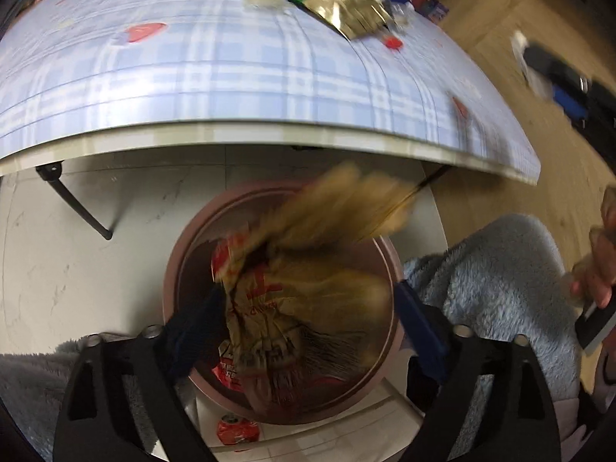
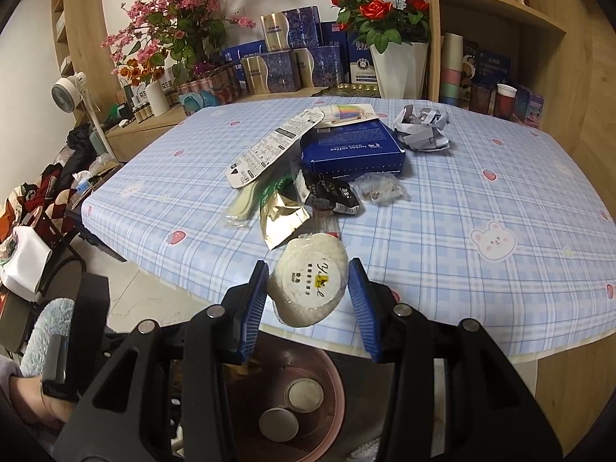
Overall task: Collect trash
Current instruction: 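Carry the paper bag over the brown bin and open the left tool, then carry the white packet over the brown bin and open the right tool, then reach the left tool to the white printed wrapper and grasp it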
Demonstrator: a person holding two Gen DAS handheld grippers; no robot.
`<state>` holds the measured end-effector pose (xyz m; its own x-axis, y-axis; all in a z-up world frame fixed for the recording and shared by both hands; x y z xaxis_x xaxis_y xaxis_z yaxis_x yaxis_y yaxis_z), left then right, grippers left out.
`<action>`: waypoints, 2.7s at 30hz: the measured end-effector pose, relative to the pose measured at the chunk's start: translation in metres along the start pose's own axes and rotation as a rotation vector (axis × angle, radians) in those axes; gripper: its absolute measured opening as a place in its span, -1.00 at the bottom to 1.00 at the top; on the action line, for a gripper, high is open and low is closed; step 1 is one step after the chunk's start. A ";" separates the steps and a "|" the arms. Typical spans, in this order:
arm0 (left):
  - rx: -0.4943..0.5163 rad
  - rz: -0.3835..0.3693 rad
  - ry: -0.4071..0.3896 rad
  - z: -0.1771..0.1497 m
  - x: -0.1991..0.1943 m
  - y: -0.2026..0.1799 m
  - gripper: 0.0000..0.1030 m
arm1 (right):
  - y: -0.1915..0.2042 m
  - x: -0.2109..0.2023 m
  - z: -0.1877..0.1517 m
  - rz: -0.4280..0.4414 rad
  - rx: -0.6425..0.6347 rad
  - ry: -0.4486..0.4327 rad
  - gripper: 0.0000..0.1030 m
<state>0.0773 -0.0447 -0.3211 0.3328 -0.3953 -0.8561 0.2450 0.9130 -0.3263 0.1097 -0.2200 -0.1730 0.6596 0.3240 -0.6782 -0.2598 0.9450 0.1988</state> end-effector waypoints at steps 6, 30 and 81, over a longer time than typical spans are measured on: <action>-0.091 0.025 -0.136 0.005 -0.033 0.022 0.87 | 0.003 -0.001 -0.007 0.001 0.008 0.013 -0.14; -0.193 0.454 -0.630 0.000 -0.166 0.085 0.88 | 0.083 0.072 -0.081 0.086 -0.192 0.295 -0.14; -0.136 0.476 -0.551 0.005 -0.140 0.079 0.88 | 0.042 0.004 -0.008 -0.055 -0.117 -0.137 0.89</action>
<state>0.0547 0.0825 -0.2251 0.7923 0.0858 -0.6040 -0.1429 0.9886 -0.0469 0.0959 -0.1794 -0.1728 0.7630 0.2826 -0.5814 -0.2955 0.9524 0.0752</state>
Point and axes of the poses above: each gripper's, at about its wrist camera, not at the fingertips, and x roughly the way its jaws point, y to its left, z to its top, the point moved 3 cm from there along x, roughly the way its jaws point, and after that the axes turned 5 degrees about x, right-handed, at the moved point
